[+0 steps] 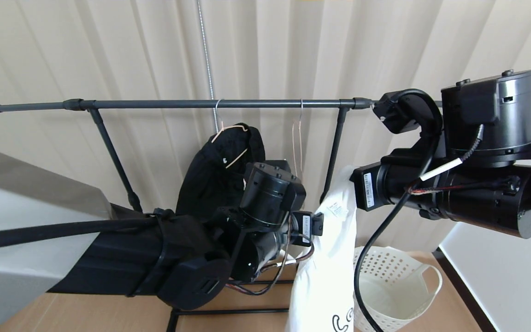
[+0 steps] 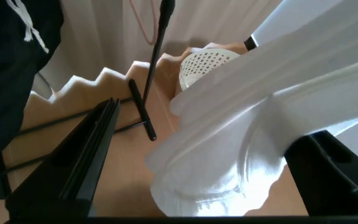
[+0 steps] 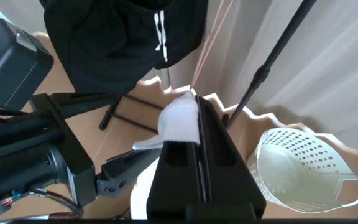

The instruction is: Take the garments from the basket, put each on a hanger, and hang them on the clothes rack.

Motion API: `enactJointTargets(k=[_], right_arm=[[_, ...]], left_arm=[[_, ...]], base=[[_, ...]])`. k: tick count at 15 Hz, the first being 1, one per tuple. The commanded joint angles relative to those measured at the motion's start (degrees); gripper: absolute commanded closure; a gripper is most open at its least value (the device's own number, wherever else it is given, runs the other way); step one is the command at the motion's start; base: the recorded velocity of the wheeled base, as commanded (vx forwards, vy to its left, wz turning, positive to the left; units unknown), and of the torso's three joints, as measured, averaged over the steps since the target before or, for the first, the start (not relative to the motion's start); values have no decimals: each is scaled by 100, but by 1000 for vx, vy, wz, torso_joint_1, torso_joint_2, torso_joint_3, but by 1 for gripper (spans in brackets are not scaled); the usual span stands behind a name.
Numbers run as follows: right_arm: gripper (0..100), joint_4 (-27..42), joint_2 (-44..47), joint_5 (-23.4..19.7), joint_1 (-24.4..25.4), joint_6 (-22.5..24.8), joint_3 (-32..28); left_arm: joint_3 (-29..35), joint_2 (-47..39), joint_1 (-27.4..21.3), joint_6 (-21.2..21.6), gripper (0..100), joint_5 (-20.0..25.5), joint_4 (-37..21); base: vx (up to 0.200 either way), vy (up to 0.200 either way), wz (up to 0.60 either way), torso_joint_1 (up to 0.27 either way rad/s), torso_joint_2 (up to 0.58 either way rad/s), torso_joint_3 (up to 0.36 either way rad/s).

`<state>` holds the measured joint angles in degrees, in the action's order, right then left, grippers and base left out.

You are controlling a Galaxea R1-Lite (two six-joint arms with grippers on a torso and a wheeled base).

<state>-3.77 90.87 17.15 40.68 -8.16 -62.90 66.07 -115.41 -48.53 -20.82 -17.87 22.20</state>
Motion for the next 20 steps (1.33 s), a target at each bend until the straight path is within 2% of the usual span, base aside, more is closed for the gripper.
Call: enactJointTargets(k=[1,4,11,12,16,18,20], right_arm=[[100,-28,-236,-19,1,227,147],[100,-19,-359,-37,-7,297,208],[100,-19,-403,-37,-43,297,217],[100,-19,-403,-37,-69,306,208],[100,-28,-377,-28,-429,499,208],[100,-98,-351,-28,-623,543,200],[100,-256,-342,-19,-798,798,314]], left_arm=[[-7,-43,212,-10,0,-6,13],[-16,-149,459,-1,0,-6,13],[-7,-333,661,-1,0,3,21],[-16,-351,661,-1,100,-6,21],[-200,10,599,43,100,-173,13],[-402,458,529,87,100,-182,13],[-648,924,529,263,100,-182,13]], base=[[0,0,0,0,0,0],[0,0,0,0,0,0],[0,0,0,0,0,0],[0,0,0,0,0,0],[0,0,0,0,0,0],[0,0,0,0,0,0],[0,0,0,0,0,0]])
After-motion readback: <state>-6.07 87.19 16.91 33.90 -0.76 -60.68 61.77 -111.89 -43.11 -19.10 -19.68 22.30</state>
